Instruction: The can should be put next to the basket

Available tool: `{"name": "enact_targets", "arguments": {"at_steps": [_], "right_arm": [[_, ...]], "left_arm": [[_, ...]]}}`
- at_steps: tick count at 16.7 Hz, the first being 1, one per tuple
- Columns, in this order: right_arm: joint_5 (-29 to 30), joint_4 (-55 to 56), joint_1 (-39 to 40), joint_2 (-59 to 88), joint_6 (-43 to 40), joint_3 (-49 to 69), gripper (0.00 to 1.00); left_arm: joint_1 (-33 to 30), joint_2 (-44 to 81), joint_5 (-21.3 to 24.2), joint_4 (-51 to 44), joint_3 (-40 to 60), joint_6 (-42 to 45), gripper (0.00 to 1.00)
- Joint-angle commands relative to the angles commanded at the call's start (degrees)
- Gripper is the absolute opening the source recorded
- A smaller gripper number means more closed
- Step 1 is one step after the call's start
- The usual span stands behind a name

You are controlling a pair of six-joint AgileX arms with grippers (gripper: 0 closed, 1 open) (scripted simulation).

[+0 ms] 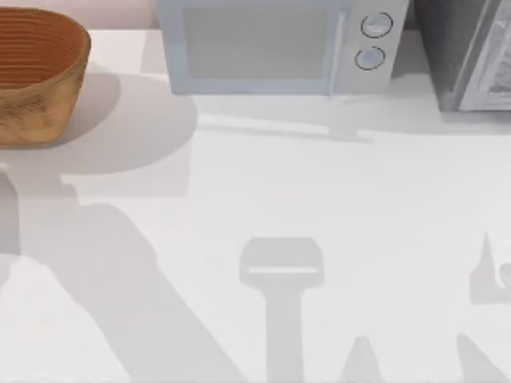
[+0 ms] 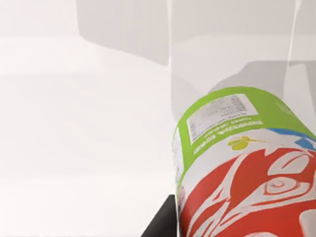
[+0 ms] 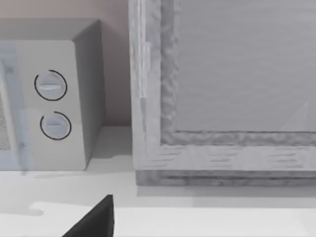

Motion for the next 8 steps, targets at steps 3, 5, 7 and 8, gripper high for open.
{"name": "enact_targets", "arguments": {"at_steps": [3, 5, 7, 8], "right_arm": [[0.00, 0.00, 0.00, 0.00, 0.00, 0.00, 1.00], [0.00, 0.00, 0.00, 0.00, 0.00, 0.00, 1.00], [0.00, 0.00, 0.00, 0.00, 0.00, 0.00, 1.00], [0.00, 0.00, 0.00, 0.00, 0.00, 0.00, 1.00]], "left_arm": [[0.10, 0.22, -0.02, 0.69, -0.47, -0.06, 0.00], [0.10, 0.22, -0.02, 0.69, -0.47, -0.06, 0.00], [0.10, 0.22, -0.02, 0.69, -0.47, -0.06, 0.15], [0.10, 0.22, -0.02, 0.69, -0.47, -0.06, 0.23]]}}
